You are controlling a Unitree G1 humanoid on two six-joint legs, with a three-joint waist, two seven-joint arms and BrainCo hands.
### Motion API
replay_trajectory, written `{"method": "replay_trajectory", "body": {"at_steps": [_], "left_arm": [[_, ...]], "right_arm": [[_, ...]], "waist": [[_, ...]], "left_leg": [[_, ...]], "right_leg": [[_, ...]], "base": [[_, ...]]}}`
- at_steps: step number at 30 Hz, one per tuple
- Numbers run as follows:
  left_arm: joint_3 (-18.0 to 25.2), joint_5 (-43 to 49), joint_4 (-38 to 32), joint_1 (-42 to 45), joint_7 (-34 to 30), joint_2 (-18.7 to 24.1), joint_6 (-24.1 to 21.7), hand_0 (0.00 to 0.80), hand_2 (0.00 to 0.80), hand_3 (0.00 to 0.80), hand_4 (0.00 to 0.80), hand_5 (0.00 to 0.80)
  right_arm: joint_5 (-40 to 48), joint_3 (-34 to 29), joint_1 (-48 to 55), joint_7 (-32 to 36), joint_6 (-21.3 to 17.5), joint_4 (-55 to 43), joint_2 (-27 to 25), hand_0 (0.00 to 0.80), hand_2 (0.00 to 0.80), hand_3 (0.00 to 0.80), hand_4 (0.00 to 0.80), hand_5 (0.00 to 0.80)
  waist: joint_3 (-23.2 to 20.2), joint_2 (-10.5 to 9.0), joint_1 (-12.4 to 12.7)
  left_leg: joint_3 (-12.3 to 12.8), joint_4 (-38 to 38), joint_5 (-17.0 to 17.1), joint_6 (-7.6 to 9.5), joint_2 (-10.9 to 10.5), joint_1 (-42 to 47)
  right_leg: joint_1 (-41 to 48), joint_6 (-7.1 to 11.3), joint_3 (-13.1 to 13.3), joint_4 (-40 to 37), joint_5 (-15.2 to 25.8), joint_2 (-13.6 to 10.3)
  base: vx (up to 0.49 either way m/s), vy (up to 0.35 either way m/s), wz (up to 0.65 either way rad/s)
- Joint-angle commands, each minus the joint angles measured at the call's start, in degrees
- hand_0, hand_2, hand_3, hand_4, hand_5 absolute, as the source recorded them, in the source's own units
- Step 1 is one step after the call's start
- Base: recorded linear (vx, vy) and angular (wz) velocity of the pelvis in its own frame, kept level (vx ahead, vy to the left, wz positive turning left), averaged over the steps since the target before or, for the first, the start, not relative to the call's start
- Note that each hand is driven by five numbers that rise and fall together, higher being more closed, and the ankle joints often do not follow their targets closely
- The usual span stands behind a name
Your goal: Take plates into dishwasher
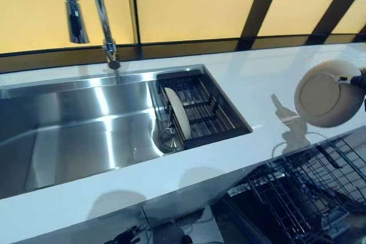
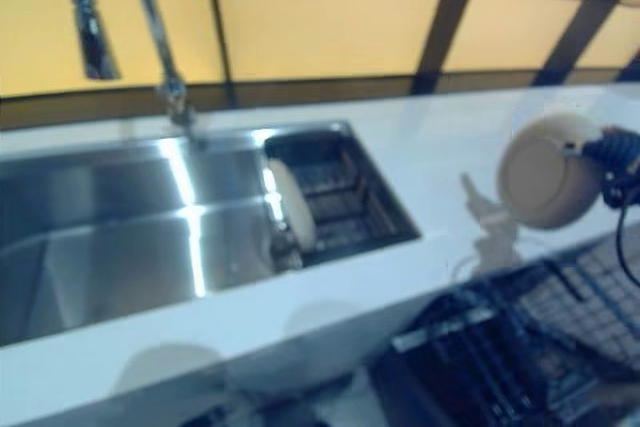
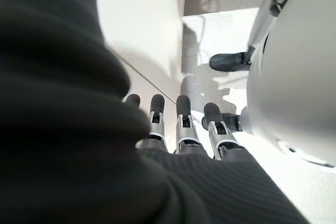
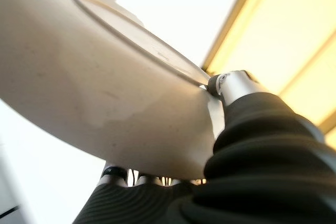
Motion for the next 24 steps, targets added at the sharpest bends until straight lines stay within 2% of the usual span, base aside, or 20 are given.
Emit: {"method": "replay_trajectory", "body": {"at_steps": [1,7,8,13,14,21,24], "left_arm": [[0.20,1.70,0.70,-1.24,-1.51,1.52,-0.64,0.000,0.000,0.000,0.000,0.000],[0.34,1.83,0.52,-1.27,-1.57,1.48,-0.67,0.000,0.000,0.000,0.000,0.000],[0.47,1.50,0.05,-1.57,-1.43,1.32,-1.38,0.000,0.000,0.000,0.000,0.000],[1.14,1.43,-0.43,-0.97,-1.99,1.50,-2.27,0.000,0.000,0.000,0.000,0.000],[1.28,1.35,-0.61,-0.67,-1.81,1.32,-2.60,0.000,0.000,0.000,0.000,0.000],[1.98,2.15,-0.62,-0.54,-1.77,1.54,-2.69,0.000,0.000,0.000,0.000,0.000],[2.11,2.67,-0.71,-0.78,-2.13,1.80,-2.50,0.000,0.000,0.000,0.000,0.000]], "right_arm": [[-2.81,-5.43,0.76,-0.31,-4.20,-1.11,-3.29,0.800,0.800,0.800,0.800,0.800],[-3.49,-6.67,2.48,0.10,-4.76,-1.17,-3.42,0.800,0.800,0.800,0.800,0.800],[-3.39,-11.64,9.55,-0.03,-8.12,-2.31,-3.52,0.800,0.800,0.800,0.800,0.800],[-5.04,-18.72,18.45,-0.46,-10.14,-5.06,-2.95,0.800,0.800,0.800,0.800,0.800],[-6.82,-20.74,21.75,-1.26,-11.87,-4.51,-2.76,0.800,0.800,0.800,0.800,0.800],[-9.08,-24.35,27.07,-0.03,-14.40,-2.90,-3.64,0.800,0.800,0.800,0.800,0.800],[-11.42,-24.39,29.37,1.41,-15.48,-5.18,-2.89,0.800,0.800,0.800,0.800,0.800]], "waist": [[-0.63,-0.75,-0.32],[-0.42,-0.60,-0.62],[0.71,-0.20,-2.01],[1.55,0.44,-3.25],[1.84,0.66,-3.71],[2.33,0.73,-4.10],[2.57,0.48,-4.21]], "left_leg": [[-3.42,-0.09,-1.13,-0.90,0.77,0.33],[-3.21,-0.09,-1.13,-0.90,0.82,0.20],[-2.33,-0.09,-1.13,-0.89,0.96,-0.19],[-1.59,-0.09,-1.33,-0.93,1.00,-0.25],[-1.29,-0.09,-1.31,-0.99,1.10,-0.23],[-1.05,-0.09,-1.40,-1.28,1.32,-0.28],[-1.13,-0.09,-1.33,-1.34,1.50,-0.29]], "right_leg": [[-2.77,4.53,-1.73,0.06,5.40,-2.47],[-3.02,4.55,-1.50,0.06,5.44,-2.41],[-3.93,4.60,-0.64,0.06,5.72,-2.17],[-4.51,4.59,0.00,0.06,5.70,-1.91],[-4.58,4.50,0.08,0.06,5.67,-1.89],[-4.61,4.39,0.16,0.11,5.34,-1.68],[-4.81,4.44,0.05,0.26,5.41,-1.59]], "base": [[-0.031,-0.022,-0.30],[-0.018,-0.011,-0.16],[-0.093,-0.045,-0.40],[-0.035,-0.026,-0.24],[-0.008,-0.006,-0.26],[-0.002,-0.010,-0.02],[-0.004,-0.042,0.01]]}}
